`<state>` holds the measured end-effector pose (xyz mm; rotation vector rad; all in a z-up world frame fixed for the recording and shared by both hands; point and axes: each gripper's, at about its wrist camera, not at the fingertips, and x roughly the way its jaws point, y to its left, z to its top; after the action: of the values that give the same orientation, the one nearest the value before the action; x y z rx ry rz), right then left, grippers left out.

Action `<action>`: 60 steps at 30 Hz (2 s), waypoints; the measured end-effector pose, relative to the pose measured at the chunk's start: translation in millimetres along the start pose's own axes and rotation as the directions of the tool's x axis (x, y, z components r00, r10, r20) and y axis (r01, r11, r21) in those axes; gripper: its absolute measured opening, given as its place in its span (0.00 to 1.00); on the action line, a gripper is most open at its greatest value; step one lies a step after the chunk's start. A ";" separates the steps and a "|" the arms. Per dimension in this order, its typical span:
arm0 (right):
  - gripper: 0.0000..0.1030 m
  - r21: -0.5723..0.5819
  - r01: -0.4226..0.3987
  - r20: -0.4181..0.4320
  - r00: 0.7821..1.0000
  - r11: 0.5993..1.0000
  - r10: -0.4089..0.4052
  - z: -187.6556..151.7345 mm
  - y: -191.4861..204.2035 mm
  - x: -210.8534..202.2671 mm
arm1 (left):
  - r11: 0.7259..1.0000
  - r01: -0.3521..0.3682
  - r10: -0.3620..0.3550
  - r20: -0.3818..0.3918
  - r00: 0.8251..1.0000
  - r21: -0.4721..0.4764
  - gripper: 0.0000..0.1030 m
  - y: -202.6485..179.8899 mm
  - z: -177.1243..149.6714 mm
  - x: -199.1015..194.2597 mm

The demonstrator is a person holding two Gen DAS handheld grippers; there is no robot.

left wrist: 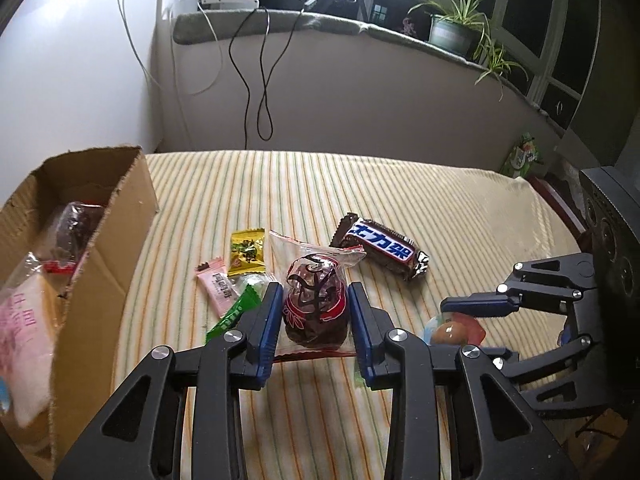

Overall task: Organize snacks
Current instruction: 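Grasp the chocolate egg on pink tray with the right tool while the left tool grasps the red-wrapped egg, then carry both chocolate eggs into the cardboard box and open both tools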

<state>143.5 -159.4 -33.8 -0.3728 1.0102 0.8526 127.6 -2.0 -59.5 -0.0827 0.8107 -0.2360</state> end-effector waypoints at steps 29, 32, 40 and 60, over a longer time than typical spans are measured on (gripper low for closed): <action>0.36 -0.098 0.012 0.149 0.989 0.995 0.003 101.6 58.9 -26.2 | 0.985 -0.135 0.151 0.158 0.976 -0.110 0.30 89.5 -5.2 -88.1; 0.36 -0.119 0.006 0.151 0.989 0.993 0.012 118.2 69.8 -18.2 | 0.979 -0.155 0.175 0.166 0.970 -0.130 0.30 104.4 -7.8 -94.8; 0.36 -0.150 -0.031 0.144 0.988 0.988 0.053 162.2 92.7 6.7 | 0.967 -0.196 0.222 0.166 0.961 -0.162 0.30 133.0 -11.1 -100.6; 0.36 -0.144 -0.093 0.112 0.988 0.985 0.110 215.1 102.1 69.2 | 0.948 -0.262 0.291 0.159 0.943 -0.179 0.30 158.5 -11.8 -96.4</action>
<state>208.6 72.3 26.0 -0.3856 0.8666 1.0293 83.1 175.2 -25.2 -0.1342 0.6460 0.1022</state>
